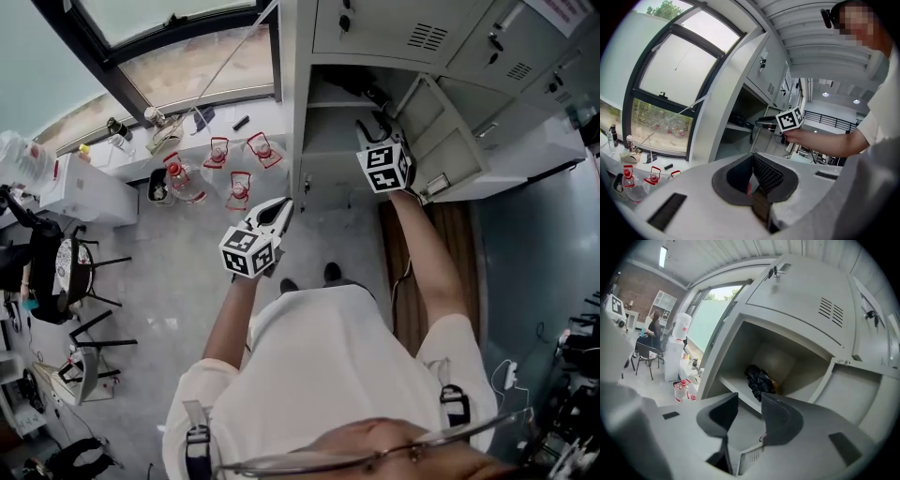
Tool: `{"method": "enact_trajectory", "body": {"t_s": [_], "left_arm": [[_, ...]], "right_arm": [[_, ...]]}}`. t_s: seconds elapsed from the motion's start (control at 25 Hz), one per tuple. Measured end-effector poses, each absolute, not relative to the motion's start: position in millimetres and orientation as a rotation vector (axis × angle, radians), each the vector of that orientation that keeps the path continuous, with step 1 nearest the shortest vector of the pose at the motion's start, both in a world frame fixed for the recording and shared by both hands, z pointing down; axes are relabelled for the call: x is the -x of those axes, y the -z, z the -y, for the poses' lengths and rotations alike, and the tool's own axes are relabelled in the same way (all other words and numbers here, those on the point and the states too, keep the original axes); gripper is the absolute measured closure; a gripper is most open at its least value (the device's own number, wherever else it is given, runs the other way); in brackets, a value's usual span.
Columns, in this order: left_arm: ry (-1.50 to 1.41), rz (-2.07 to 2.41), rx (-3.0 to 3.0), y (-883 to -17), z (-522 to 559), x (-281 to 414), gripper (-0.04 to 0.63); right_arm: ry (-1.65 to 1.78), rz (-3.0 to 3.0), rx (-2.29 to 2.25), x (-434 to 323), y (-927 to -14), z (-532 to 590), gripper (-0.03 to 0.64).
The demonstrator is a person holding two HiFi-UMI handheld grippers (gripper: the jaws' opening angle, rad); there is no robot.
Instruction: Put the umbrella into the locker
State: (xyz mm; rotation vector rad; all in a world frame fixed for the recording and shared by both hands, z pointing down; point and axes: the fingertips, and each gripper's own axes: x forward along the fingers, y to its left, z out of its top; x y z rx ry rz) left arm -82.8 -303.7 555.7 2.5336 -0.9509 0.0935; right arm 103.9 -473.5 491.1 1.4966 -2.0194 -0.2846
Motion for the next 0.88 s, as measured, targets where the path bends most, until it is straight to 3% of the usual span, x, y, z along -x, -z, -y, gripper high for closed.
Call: {"method": "enact_trajectory", "body": {"t_s": [0.4,0.88], "left_arm": [[-0.166,0.818,-2.625,-559,289,69,0.591],[-0.143,0.774,-2.66,-548,282,38,0.591]], "right_arm": [[0.187,2.044,-1.631,-114,-485,413,0.558],[0.103,2.137,-1.707,-125,-479,371,0.604]]}}
